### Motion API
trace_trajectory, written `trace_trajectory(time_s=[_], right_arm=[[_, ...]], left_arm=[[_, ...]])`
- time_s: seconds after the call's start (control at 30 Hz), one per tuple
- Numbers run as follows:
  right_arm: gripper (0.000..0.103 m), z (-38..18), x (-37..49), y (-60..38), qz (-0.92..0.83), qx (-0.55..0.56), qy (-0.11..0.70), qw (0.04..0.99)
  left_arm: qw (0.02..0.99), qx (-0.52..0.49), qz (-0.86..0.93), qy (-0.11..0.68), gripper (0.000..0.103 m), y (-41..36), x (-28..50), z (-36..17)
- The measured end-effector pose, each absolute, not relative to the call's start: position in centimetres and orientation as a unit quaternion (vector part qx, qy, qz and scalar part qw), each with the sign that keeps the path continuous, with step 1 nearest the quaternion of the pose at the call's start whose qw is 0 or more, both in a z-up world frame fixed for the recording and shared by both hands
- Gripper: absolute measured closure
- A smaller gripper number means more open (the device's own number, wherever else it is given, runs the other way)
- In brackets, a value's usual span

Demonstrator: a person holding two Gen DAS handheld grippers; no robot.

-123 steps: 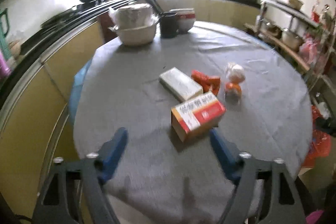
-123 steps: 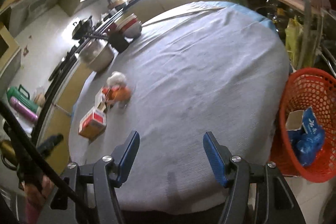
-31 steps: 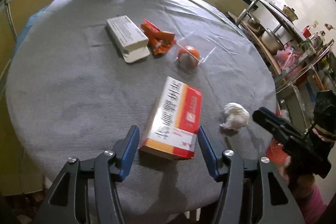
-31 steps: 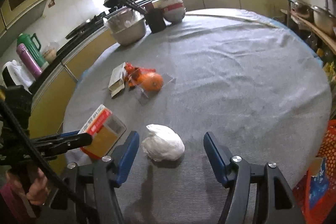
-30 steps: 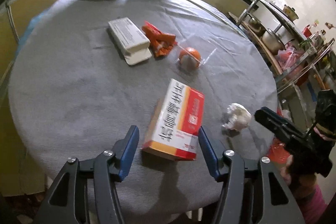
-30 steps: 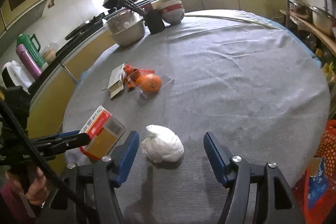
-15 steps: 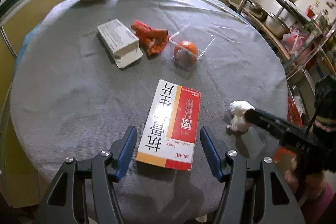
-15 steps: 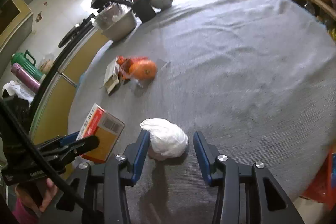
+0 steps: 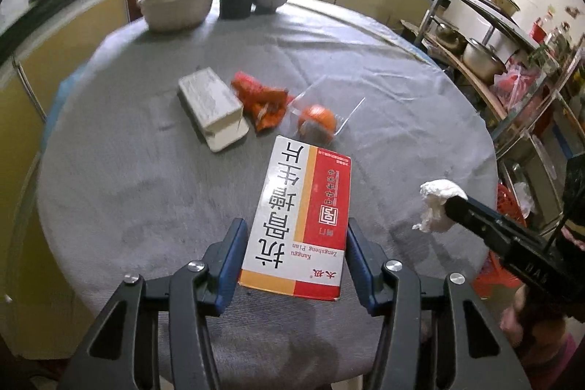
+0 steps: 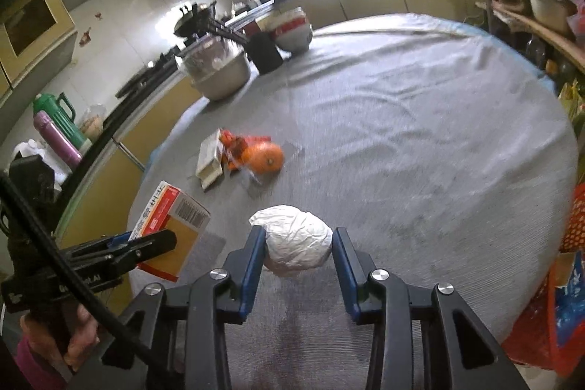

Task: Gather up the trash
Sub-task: 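Grasp the white tissue with the right tool while the left tool holds the medicine box, then carry the medicine box and tissue to the red basket and release both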

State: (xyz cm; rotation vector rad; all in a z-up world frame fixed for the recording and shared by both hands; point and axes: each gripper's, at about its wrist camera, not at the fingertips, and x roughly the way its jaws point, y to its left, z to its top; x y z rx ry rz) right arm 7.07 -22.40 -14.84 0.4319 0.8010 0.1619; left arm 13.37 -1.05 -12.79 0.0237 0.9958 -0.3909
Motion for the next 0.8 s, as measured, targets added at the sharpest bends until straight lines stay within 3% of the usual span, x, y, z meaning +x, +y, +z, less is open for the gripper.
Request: trace_trajectory(time_s=[0.33,0.8], right_arm=[[0.063,-11.6,4.7,-25.7,0.057,0.23,0.342,0.91],[0.063,-11.2,0.4,-30.6,0.014,0.257,0.321,0.911]], left_arm=[[0.891,0.102,-0.162,0.411,0.048,-5.1,11.2,-8.2],[0.898,0.17,-0.156,0.374,0.048,-9.9,9.3,-6.8]])
